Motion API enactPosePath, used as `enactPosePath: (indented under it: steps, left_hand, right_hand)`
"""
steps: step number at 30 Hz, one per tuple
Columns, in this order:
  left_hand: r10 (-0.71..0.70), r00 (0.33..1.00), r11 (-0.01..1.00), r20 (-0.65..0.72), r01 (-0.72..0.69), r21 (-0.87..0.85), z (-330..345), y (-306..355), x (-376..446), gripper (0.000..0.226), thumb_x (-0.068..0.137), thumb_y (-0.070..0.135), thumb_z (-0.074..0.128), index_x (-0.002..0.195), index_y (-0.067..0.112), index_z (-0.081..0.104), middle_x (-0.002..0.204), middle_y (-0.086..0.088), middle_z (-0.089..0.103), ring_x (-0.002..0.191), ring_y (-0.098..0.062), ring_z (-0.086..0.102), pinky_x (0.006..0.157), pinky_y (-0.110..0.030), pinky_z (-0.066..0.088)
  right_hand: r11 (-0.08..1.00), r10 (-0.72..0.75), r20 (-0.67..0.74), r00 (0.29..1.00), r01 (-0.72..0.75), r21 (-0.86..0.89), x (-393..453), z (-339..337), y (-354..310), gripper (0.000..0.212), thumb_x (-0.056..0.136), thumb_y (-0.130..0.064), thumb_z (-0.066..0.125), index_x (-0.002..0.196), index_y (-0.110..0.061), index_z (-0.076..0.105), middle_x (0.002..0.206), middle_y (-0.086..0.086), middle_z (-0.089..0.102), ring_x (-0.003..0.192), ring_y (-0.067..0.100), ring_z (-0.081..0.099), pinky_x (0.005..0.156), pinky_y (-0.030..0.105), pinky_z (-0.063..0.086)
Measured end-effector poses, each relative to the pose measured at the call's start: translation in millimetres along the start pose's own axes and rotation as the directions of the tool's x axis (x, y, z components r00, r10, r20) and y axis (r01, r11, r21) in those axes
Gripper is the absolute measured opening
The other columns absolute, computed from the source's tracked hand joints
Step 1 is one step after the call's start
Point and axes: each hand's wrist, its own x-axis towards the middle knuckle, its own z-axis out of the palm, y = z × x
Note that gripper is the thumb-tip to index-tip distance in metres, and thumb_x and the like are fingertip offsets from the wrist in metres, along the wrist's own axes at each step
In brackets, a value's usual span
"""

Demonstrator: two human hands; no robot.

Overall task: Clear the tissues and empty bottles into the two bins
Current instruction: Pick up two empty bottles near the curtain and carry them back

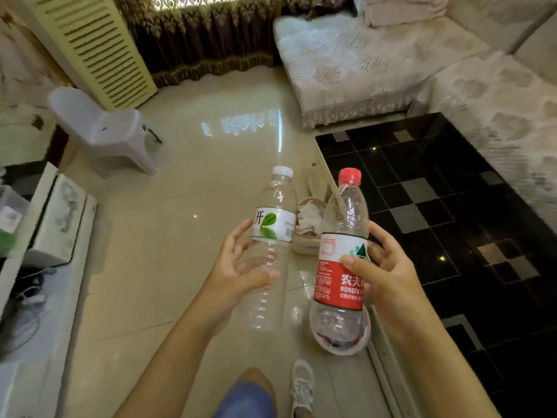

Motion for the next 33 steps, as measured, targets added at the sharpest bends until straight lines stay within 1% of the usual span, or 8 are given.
enactPosePath:
  steps: [7, 10, 14, 19, 23, 27, 30, 33]
  left_hand:
    - [-0.131, 0.947, 0.991, 0.293, 0.112, 0.078, 20.2, -1.7, 108.8, 0.094, 0.049, 0.017, 0.082, 0.129, 0.044, 0.041, 0.136, 0.006, 0.051, 0.117, -0.019, 0.058, 0.091, -0.048, 0.052]
    - [-0.205, 0.879, 0.978, 0.43, 0.164, 0.131, 22.9, -2.8, 159.3, 0.094, 0.053, 0.009, 0.08, 0.131, 0.042, 0.039, 0.137, 0.003, 0.049, 0.118, -0.02, 0.058, 0.094, -0.046, 0.051]
    - [-0.323, 0.747, 0.944, 0.581, 0.209, 0.256, 23.3, -21.2, 227.0, 0.095, 0.054, 0.007, 0.08, 0.13, 0.047, 0.038, 0.136, 0.008, 0.047, 0.12, -0.016, 0.055, 0.09, -0.041, 0.053]
    - [-0.412, 0.665, 0.909, 0.623, 0.251, 0.333, 32.0, -82.1, 287.9, 0.085, 0.069, -0.008, 0.073, 0.124, 0.047, 0.039, 0.127, 0.017, 0.052, 0.116, -0.011, 0.056, 0.086, -0.032, 0.054]
    - [-0.474, 0.627, 0.876, 0.618, 0.259, 0.407, 36.6, -160.5, 316.4, 0.087, 0.064, 0.003, 0.081, 0.125, 0.048, 0.04, 0.13, 0.019, 0.053, 0.118, -0.006, 0.055, 0.093, -0.033, 0.052]
    - [-0.537, 0.579, 0.838, 0.613, 0.282, 0.468, 44.8, -251.8, 330.7, 0.096, 0.065, 0.006, 0.079, 0.143, 0.03, 0.03, 0.137, 0.006, 0.052, 0.119, -0.012, 0.056, 0.097, -0.038, 0.05]
    - [-0.583, 0.538, 0.806, 0.609, 0.293, 0.513, 52.8, -317.9, 334.7, 0.092, 0.071, -0.002, 0.078, 0.144, 0.023, 0.028, 0.129, -0.002, 0.059, 0.11, -0.013, 0.062, 0.088, -0.032, 0.054]
    - [-0.625, 0.499, 0.774, 0.6, 0.291, 0.563, 60.8, -374.6, 337.9, 0.075, 0.072, -0.006, 0.074, 0.133, 0.024, 0.042, 0.116, -0.003, 0.066, 0.1, -0.014, 0.067, 0.078, -0.029, 0.055]
  right_hand:
    - [0.993, -0.001, -0.291, 0.957, 0.034, 0.111, 34.5, -3.9, 0.7, 0.069, 0.071, -0.005, 0.073, 0.13, -0.031, 0.048, 0.117, 0.0, 0.065, 0.097, 0.023, 0.069, 0.075, 0.043, 0.058]
    - [0.994, -0.001, -0.455, 0.891, 0.051, 0.097, 52.3, -0.6, 8.2, 0.074, 0.064, -0.015, 0.076, 0.129, -0.035, 0.048, 0.118, -0.002, 0.064, 0.098, 0.02, 0.068, 0.075, 0.043, 0.058]
    - [0.991, 0.007, -0.597, 0.803, 0.073, 0.109, 82.3, 3.3, 30.9, 0.078, 0.061, -0.018, 0.075, 0.132, -0.034, 0.046, 0.12, -0.005, 0.062, 0.099, 0.014, 0.068, 0.069, 0.033, 0.058]
    - [0.984, 0.028, -0.705, 0.709, 0.106, 0.145, 123.1, -12.7, 83.2, 0.077, 0.064, -0.014, 0.075, 0.132, -0.032, 0.045, 0.12, -0.005, 0.063, 0.1, 0.015, 0.067, 0.068, 0.029, 0.057]
    - [0.988, 0.057, -0.782, 0.621, 0.078, 0.134, 145.9, -45.2, 144.4, 0.074, 0.061, -0.021, 0.078, 0.126, -0.042, 0.047, 0.12, -0.01, 0.063, 0.104, 0.013, 0.065, 0.075, 0.036, 0.057]
    - [0.984, 0.096, -0.84, 0.534, 0.078, 0.162, 164.4, -83.4, 224.5, 0.074, 0.06, -0.023, 0.078, 0.124, -0.044, 0.047, 0.122, -0.012, 0.06, 0.106, 0.014, 0.064, 0.077, 0.037, 0.057]
    - [0.984, 0.116, -0.855, 0.505, 0.059, 0.168, 176.4, -107.4, 286.7, 0.079, 0.061, -0.02, 0.078, 0.13, -0.038, 0.045, 0.123, -0.013, 0.059, 0.105, 0.009, 0.064, 0.075, 0.032, 0.057]
    - [0.979, 0.153, -0.877, 0.456, 0.054, 0.199, 184.0, -129.3, 343.2, 0.077, 0.064, -0.013, 0.079, 0.129, -0.037, 0.045, 0.119, -0.016, 0.058, 0.1, 0.004, 0.064, 0.071, 0.026, 0.057]
